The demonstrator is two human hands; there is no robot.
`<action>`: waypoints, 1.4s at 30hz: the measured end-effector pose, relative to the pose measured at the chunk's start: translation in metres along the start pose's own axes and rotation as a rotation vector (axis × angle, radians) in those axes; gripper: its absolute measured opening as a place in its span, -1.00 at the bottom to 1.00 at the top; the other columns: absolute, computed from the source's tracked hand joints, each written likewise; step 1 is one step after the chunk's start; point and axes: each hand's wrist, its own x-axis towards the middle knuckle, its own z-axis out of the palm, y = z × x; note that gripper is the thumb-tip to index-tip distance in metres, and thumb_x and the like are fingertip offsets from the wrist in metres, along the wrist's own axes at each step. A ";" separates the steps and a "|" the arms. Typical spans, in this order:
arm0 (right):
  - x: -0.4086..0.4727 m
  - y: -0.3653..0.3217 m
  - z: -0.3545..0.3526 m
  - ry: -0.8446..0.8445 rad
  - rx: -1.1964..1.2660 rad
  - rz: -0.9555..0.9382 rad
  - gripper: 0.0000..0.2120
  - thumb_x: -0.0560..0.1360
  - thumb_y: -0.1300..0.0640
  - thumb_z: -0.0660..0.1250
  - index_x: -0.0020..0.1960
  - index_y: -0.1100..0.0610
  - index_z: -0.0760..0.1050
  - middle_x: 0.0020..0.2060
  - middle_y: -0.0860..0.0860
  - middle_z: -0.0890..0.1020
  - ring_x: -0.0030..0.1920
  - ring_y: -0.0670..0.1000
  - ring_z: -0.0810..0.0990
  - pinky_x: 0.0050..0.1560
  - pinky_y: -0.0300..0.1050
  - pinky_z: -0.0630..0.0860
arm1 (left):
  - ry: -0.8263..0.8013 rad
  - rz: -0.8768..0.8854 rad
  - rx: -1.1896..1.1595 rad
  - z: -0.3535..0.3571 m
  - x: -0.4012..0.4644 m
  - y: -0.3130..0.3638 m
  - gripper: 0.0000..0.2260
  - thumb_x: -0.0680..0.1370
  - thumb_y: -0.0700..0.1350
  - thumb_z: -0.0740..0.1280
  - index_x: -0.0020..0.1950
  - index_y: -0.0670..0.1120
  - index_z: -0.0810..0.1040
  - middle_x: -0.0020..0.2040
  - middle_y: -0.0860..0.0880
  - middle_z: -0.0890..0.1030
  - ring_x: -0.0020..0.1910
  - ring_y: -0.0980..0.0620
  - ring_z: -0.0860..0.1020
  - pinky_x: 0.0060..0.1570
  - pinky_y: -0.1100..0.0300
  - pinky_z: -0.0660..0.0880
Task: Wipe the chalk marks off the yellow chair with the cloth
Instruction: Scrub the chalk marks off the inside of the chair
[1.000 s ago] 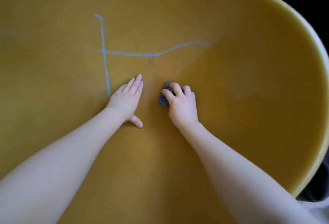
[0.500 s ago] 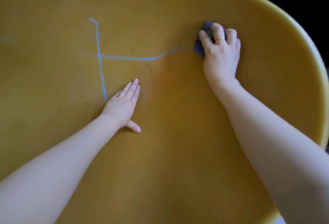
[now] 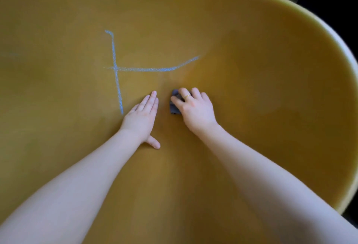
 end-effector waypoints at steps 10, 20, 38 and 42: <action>0.086 0.090 -0.026 0.404 -0.195 0.244 -0.73 0.46 0.26 0.20 0.09 0.07 0.55 0.06 0.10 0.61 -0.12 0.11 0.29 -0.33 -0.14 0.44 | -0.002 0.017 0.027 0.004 0.005 -0.004 0.23 0.21 0.39 0.39 0.51 -0.20 -0.30 0.49 -0.10 -0.41 0.51 0.01 -0.26 0.46 0.18 -0.09; 0.004 -0.022 0.031 0.023 0.253 0.005 -0.61 0.36 0.15 0.04 -0.02 0.09 0.60 -0.06 0.12 0.61 -0.34 0.13 0.45 -0.43 -0.17 0.41 | 0.028 -0.002 0.043 0.006 0.006 -0.003 0.25 0.19 0.37 0.41 0.51 -0.20 -0.29 0.50 -0.09 -0.37 0.52 0.02 -0.24 0.47 0.16 -0.11; 0.036 0.030 0.014 0.123 0.096 0.078 -0.76 0.43 0.15 0.18 0.00 0.13 0.58 0.02 0.16 0.60 -0.22 0.19 0.50 -0.31 -0.11 0.49 | -0.009 -0.022 0.053 0.007 0.008 -0.001 0.25 0.20 0.37 0.42 0.51 -0.17 -0.30 0.49 -0.07 -0.39 0.52 0.02 -0.24 0.47 0.12 -0.12; -0.027 -0.026 0.010 -0.118 0.315 0.093 -0.81 0.38 0.16 0.24 -0.08 0.14 0.59 -0.04 0.15 0.59 -0.26 0.17 0.46 -0.31 -0.04 0.49 | -0.014 -0.047 0.057 0.004 0.006 0.001 0.24 0.21 0.35 0.43 0.51 -0.18 -0.30 0.50 -0.08 -0.38 0.52 0.01 -0.23 0.47 0.12 -0.13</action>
